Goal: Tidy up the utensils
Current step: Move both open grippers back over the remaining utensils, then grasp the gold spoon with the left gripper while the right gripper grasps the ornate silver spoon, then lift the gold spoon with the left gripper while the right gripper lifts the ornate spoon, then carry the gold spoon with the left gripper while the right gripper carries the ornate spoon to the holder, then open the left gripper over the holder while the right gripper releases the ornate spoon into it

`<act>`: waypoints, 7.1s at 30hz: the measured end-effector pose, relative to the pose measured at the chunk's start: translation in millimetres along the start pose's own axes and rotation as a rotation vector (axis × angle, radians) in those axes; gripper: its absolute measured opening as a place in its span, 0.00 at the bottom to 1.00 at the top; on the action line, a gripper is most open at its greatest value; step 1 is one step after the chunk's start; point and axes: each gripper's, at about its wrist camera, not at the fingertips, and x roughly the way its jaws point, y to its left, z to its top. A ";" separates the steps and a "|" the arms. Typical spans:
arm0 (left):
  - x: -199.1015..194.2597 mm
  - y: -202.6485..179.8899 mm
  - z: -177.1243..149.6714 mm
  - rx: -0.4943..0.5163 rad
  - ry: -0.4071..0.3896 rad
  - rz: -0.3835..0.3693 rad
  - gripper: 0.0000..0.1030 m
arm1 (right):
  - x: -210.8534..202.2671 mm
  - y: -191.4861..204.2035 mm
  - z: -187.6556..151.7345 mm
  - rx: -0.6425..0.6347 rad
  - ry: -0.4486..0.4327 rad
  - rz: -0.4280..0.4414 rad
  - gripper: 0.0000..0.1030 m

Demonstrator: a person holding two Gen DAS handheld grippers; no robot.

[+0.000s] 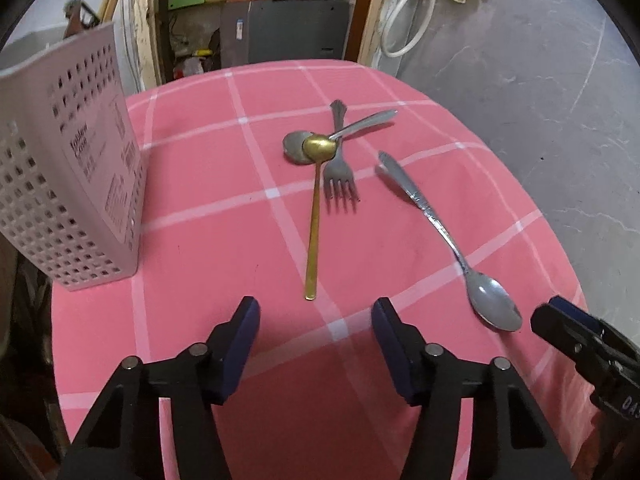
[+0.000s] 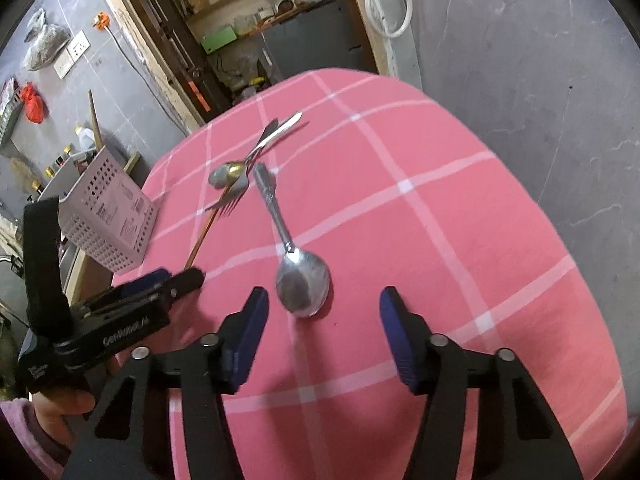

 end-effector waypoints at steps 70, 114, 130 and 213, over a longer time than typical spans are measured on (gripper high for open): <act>23.0 5.4 38.4 -0.177 0.218 -0.196 0.04 | 65.0 -39.9 102.2 0.042 -0.004 0.156 0.02; -64.6 -4.6 94.5 -0.217 -0.257 -0.066 0.03 | -31.4 -10.3 149.7 -0.182 -0.328 0.120 0.01; -112.1 -4.6 122.6 -0.166 -0.299 -0.004 0.03 | -73.2 18.9 167.3 -0.279 -0.415 0.088 0.01; -198.7 145.5 105.2 -0.346 -0.315 0.095 0.27 | -77.5 229.0 146.8 -0.517 -0.404 0.419 0.35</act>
